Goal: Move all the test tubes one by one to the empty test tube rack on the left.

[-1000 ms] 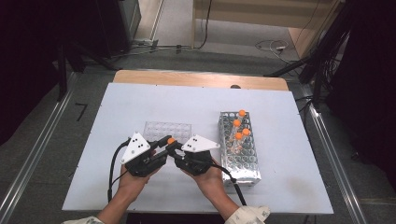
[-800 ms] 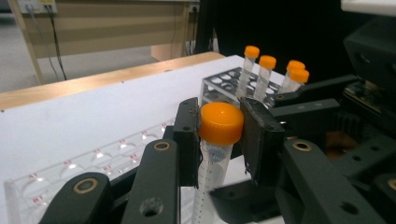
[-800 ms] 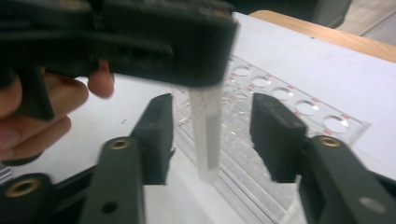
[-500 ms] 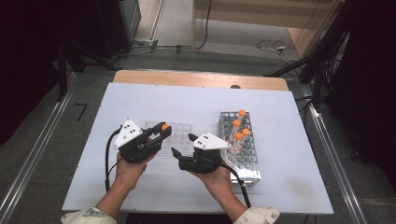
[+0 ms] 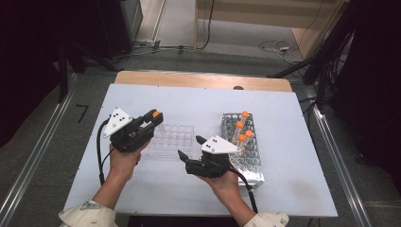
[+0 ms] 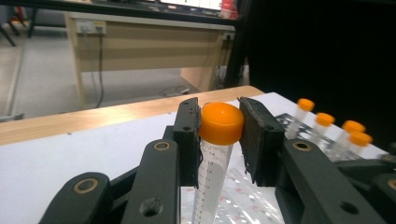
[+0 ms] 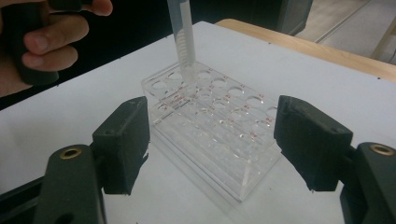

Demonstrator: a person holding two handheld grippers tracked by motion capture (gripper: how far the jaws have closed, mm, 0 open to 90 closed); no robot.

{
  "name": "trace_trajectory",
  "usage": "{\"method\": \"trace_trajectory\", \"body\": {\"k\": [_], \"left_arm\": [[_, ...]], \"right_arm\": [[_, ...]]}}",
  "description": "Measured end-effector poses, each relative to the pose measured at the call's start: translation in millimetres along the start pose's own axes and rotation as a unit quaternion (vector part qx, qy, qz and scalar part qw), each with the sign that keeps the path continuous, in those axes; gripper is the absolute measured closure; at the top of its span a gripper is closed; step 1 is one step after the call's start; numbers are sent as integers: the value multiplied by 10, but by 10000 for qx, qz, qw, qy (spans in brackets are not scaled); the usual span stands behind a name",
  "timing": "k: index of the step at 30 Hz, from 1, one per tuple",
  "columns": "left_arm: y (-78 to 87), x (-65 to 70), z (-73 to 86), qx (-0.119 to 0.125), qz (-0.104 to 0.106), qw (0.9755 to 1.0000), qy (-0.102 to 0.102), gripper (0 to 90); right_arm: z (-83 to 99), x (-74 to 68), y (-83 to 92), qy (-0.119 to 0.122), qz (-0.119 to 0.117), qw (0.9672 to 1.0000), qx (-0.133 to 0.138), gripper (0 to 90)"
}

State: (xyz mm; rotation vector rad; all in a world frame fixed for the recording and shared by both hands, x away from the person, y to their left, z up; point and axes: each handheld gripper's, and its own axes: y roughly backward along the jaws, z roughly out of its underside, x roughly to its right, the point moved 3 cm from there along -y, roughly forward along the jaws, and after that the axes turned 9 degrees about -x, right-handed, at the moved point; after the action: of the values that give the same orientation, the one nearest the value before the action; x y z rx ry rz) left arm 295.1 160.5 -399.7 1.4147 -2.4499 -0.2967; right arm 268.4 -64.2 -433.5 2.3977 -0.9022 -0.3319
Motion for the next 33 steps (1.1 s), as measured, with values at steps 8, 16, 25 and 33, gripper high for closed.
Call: {"method": "trace_trajectory", "body": {"k": [8, 16, 25, 33], "left_arm": [[-49, -267, -18, -2, -439, 9990, 97, 690], [-137, -347, 42, -118, -606, 9981, 44, 690], [-253, -371, 237, -422, -666, 9969, 9, 689], [-293, -376, 363, -510, -720, 9961, -29, 688]], "right_arm": [[28, 80, 58, -77, 75, 9999, 21, 254], [55, 110, 85, -116, 80, 9999, 37, 254], [61, 144, 120, -122, 120, 9998, 72, 254], [59, 165, 150, -153, 131, 9997, 106, 256]]}}
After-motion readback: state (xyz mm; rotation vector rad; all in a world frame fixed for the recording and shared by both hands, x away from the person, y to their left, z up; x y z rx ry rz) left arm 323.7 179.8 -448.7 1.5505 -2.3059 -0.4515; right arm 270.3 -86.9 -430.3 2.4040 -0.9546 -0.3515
